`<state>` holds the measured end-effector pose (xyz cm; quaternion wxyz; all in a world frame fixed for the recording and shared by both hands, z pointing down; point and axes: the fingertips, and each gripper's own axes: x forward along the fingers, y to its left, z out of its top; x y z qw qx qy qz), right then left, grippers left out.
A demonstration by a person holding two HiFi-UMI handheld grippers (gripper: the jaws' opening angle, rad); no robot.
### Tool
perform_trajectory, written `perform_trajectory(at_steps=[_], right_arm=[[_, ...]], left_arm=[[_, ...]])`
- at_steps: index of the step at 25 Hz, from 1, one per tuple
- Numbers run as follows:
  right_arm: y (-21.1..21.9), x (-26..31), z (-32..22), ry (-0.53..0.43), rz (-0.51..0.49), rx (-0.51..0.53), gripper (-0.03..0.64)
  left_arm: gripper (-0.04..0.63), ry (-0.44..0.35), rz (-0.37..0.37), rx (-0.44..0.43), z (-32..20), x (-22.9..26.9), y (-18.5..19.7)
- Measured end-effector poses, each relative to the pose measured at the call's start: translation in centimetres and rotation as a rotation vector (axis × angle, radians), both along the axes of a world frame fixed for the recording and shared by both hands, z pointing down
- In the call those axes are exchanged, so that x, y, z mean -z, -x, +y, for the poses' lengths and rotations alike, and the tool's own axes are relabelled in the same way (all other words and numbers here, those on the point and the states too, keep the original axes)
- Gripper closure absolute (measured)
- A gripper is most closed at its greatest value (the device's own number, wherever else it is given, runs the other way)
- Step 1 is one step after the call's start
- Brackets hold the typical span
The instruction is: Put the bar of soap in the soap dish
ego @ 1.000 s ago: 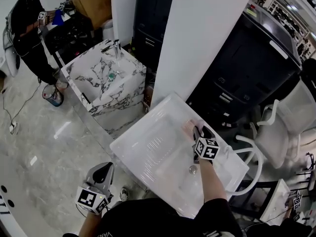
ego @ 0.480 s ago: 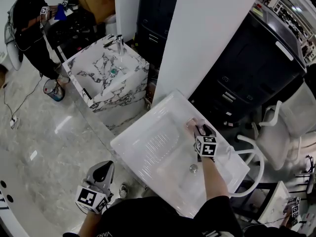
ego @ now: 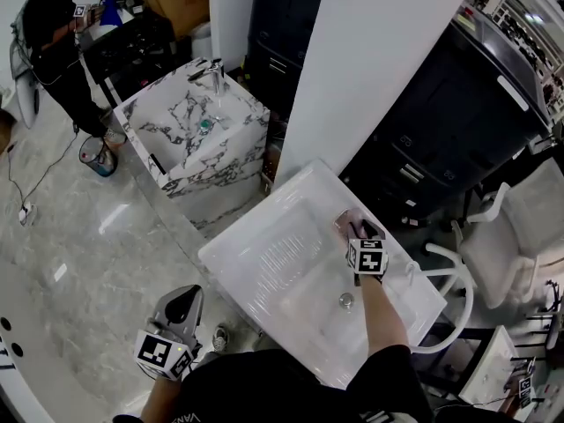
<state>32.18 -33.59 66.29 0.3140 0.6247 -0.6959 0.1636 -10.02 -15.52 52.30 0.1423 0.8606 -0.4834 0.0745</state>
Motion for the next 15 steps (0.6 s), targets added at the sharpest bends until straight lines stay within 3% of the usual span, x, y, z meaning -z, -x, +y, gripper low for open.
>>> perform_trajectory(at_steps=[15], right_arm=[[0.36,-0.34,-0.14,-0.003,0.003,0.003,0.452]], left_arm=[[0.541,-0.003,0.004,0.010,0.29,-0.06,-0.01]])
